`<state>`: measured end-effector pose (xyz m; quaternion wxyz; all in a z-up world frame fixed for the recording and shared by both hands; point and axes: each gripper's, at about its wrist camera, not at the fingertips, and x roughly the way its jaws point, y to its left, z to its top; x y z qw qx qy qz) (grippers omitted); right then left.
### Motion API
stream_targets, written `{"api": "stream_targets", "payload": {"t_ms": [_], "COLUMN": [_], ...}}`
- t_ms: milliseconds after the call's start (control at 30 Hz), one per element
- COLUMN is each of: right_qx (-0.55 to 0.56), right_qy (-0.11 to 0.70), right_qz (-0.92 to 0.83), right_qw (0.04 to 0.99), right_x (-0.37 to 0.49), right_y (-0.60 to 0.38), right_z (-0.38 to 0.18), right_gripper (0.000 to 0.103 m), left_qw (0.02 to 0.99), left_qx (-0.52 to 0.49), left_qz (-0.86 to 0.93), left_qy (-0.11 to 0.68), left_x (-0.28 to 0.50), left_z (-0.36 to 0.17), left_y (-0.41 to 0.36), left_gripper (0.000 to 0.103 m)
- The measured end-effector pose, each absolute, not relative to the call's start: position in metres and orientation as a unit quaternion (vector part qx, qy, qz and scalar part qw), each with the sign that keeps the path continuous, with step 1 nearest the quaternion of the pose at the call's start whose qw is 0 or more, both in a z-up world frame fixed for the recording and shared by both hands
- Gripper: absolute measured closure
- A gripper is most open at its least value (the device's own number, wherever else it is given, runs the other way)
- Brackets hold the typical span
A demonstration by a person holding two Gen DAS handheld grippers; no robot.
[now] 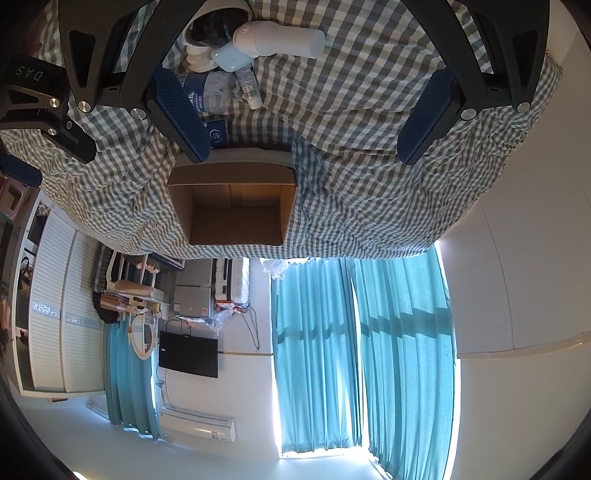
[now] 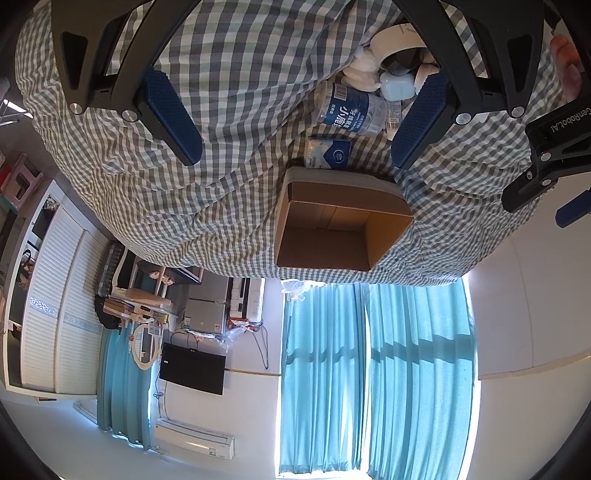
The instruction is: Organize objects
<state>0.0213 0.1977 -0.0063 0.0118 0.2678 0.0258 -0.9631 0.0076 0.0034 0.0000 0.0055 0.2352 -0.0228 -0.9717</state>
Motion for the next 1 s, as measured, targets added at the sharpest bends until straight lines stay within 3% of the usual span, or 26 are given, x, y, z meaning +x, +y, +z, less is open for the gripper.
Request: {"api": "stream_targets", "payload": {"t_ms": [1000], "right_qx": [0.257], "right_qy": [0.042], "right_qz": [-0.965], "right_qw": [0.018], "right_x": [0.0286], "right_y": [0.1885], "right_z": [0.0018], "right_gripper": [0.000], "left_qw": [0.004], "left_qx": [0.241], "left_qz": [-0.970], "left_qy": [-0.013], "left_x": [0.0096], "left_z": [0.0057], "left_y": [-0.0015], "left_gripper": [0.000]}}
